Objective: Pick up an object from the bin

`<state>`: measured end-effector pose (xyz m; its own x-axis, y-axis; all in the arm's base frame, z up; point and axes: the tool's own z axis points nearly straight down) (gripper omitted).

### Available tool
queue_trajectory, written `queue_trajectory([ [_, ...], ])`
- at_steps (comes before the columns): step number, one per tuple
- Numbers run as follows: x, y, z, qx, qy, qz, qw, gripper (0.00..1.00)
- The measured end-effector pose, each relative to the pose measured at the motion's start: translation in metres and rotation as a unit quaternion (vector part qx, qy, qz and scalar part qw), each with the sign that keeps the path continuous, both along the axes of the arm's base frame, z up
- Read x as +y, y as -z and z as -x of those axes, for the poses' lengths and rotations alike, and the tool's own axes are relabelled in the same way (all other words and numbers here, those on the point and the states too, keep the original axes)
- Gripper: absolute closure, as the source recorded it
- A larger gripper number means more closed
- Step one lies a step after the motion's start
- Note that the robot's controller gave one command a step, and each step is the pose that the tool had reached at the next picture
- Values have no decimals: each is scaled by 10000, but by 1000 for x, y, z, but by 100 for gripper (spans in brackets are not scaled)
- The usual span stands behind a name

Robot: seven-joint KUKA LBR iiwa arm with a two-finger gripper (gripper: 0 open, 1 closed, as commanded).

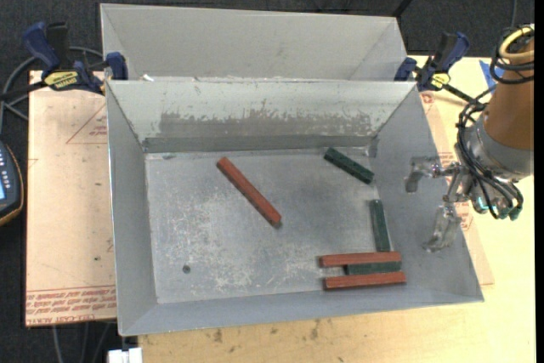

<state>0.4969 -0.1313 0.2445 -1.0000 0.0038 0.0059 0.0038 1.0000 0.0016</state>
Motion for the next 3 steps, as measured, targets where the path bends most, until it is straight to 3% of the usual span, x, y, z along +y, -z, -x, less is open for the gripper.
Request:
queue_trajectory([
  [1, 22, 104, -27, -1, 215, -8, 9998, 0],
  [2, 64, 176, 13, -55, 760, -2, 9971, 0],
  [3, 63, 171, 12, -43, 754, 4, 9971, 100],
])
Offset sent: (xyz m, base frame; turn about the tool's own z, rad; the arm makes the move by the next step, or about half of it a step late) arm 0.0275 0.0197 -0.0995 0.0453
